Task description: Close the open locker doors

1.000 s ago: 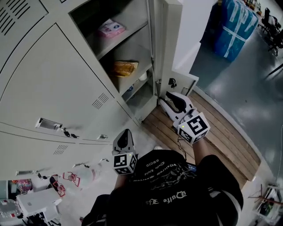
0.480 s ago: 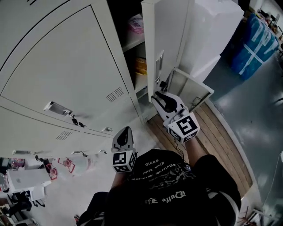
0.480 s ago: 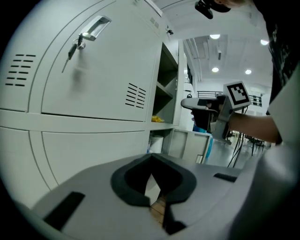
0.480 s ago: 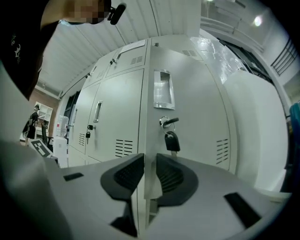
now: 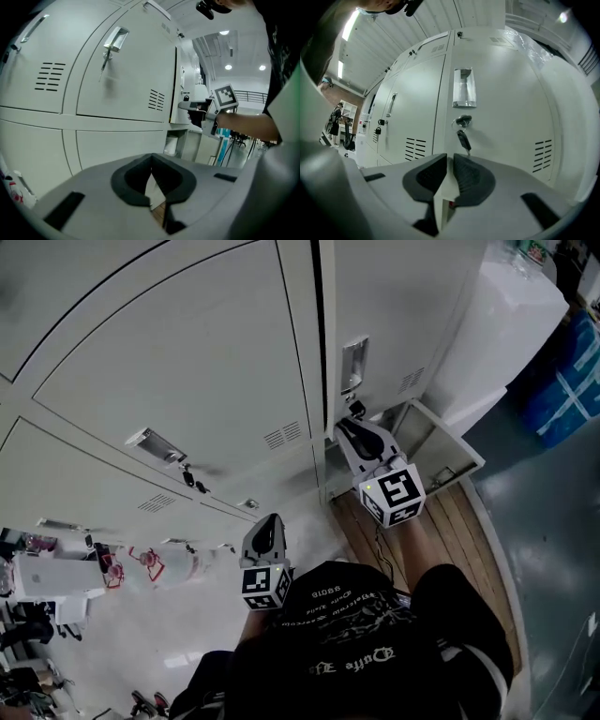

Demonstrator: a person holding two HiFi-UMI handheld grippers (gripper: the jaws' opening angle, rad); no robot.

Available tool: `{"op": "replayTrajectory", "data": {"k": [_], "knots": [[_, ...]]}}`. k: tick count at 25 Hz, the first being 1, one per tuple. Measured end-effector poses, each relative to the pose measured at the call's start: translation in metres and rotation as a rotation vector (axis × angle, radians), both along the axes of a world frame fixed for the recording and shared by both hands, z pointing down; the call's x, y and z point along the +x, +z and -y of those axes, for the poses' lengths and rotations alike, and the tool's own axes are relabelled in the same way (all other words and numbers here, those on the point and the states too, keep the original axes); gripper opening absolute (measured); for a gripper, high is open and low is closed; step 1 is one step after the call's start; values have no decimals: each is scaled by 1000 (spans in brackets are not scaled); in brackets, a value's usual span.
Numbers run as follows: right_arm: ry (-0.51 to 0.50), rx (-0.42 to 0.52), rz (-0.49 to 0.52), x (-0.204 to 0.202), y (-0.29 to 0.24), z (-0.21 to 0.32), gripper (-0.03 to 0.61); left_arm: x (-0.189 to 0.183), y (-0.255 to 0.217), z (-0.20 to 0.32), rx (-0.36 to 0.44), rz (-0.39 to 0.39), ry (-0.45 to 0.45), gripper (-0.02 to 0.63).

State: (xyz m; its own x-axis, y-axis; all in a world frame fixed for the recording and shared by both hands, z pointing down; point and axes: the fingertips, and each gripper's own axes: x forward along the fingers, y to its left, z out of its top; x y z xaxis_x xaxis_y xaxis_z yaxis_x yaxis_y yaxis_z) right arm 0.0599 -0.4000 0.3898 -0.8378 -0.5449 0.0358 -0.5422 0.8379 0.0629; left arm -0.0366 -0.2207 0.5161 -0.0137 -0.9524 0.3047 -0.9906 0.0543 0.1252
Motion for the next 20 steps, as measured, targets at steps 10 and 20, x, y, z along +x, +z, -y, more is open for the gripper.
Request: {"op": "replayTrajectory", "data": {"k": [10,20], "knots": [[35,-9,3,-15,0,22,23,-15,6,-24,-21,-12,-81,8],[81,-60,-199,42,39,3,151,12,22,-9,-26,-68,17,8]]}}
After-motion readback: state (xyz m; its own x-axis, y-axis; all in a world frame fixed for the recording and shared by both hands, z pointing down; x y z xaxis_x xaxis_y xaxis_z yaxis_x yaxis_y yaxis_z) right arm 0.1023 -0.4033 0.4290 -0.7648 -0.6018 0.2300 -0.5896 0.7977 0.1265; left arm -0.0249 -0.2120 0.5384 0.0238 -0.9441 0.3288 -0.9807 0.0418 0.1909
